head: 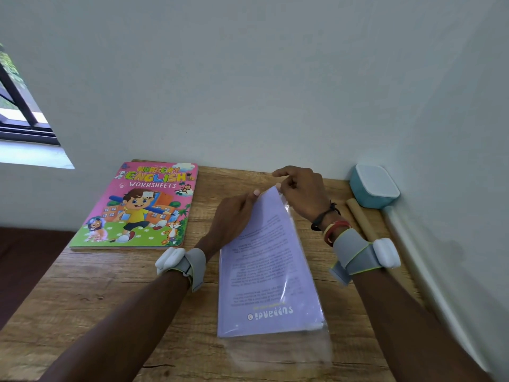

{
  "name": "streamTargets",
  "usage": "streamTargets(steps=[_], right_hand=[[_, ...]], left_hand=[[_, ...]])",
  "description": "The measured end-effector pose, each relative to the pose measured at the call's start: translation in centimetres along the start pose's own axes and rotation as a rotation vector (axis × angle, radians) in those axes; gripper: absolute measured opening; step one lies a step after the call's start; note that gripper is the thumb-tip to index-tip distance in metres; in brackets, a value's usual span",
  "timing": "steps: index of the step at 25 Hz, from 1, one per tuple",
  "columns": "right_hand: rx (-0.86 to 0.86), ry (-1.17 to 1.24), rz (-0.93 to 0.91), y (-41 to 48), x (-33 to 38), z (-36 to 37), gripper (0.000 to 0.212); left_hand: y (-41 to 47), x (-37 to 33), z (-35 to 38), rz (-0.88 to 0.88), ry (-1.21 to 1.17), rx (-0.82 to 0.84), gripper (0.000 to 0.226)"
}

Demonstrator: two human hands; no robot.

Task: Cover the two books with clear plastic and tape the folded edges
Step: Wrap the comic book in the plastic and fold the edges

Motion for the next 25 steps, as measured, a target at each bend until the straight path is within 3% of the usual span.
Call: streamTargets(steps=[3,7,11,16,21,25], right_hand=[[-0.010,0.042,0.043,-0.1,-0.9,-0.1,0.022],[0.030,0.117,0.163,-0.3,-3.0,1.0,0.012],[0.148,-0.024,0.214,-0.6,-4.6,2.8,0.023],[0.188,0.101,0.296,-0.8,-6.6,4.2,0.031],[0.071,0.109,0.327,-1.3,-8.1,4.0,0.033],[-0.004,0.107,0.392,-2.3,-9.3,4.3,0.036]], left_hand=[[0.8,1.0,-0.3,-0.057,-0.061,-0.004,0.060],[1.2,2.6,0.2,-0.117,0.035,0.124,0.069],[1.3,2.6,0.2,-0.084,0.071,0.130,0.068],[0.3,2.4,0.3,-0.070,0.130,0.132,0.062],[-0.5,2.6,-1.1,0.093,0.425,0.095,0.068],[-1.2,3.2,-2.1,0.194,0.433,0.097,0.060]])
Point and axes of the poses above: each hand's wrist, its own y-axis towards the middle knuckle, its own z-axis out of the palm, x = y × z, the point moved 10 cm from there along y, towards the middle knuckle, and after that the axes turned 5 degrees about -x, right-handed, at the moved point
